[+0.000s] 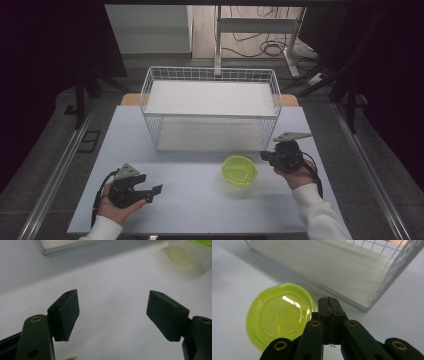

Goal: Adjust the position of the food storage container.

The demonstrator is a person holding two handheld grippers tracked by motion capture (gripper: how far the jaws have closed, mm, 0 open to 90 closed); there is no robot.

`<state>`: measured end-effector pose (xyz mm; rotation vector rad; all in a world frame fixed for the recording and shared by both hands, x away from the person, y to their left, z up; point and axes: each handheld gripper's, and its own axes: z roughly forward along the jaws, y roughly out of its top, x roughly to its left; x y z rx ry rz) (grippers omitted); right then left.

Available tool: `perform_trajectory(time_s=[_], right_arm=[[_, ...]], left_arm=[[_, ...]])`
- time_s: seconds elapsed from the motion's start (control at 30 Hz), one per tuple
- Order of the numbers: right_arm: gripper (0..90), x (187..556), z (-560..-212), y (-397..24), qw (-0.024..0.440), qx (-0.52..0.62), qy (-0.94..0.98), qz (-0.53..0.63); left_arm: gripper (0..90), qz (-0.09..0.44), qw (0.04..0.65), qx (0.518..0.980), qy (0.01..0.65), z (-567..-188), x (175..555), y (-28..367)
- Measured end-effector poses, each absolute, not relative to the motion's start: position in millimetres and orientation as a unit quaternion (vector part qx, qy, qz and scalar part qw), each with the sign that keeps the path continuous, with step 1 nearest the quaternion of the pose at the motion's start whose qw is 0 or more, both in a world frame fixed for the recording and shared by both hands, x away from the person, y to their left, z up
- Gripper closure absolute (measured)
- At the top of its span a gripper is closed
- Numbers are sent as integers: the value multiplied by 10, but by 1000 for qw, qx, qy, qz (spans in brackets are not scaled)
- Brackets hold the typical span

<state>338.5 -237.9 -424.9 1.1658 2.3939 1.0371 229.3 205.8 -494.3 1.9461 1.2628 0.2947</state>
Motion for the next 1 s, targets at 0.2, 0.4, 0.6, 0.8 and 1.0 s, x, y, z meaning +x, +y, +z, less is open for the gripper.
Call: perform_trajectory(time_s=[0.2,0.4,0.6,0.8,1.0], right_arm=[[892,3473,-4369,-2351,132,404,837,345],[893,3551,-4508,-2275,130,402,846,325],[893,3587,-4601,-2196,123,393,857,311],[893,3626,-4645,-2161,122,383,865,302],[893,3668,-4689,-2132,119,380,867,299]], left_arm=[[261,117,387,766,500,-4952,2278,2054],[261,123,382,762,508,-4963,2264,2094],[260,123,380,765,505,-4970,2260,2072],[259,121,377,769,502,-4981,2282,2045],[259,119,373,771,502,-5009,2287,2031]])
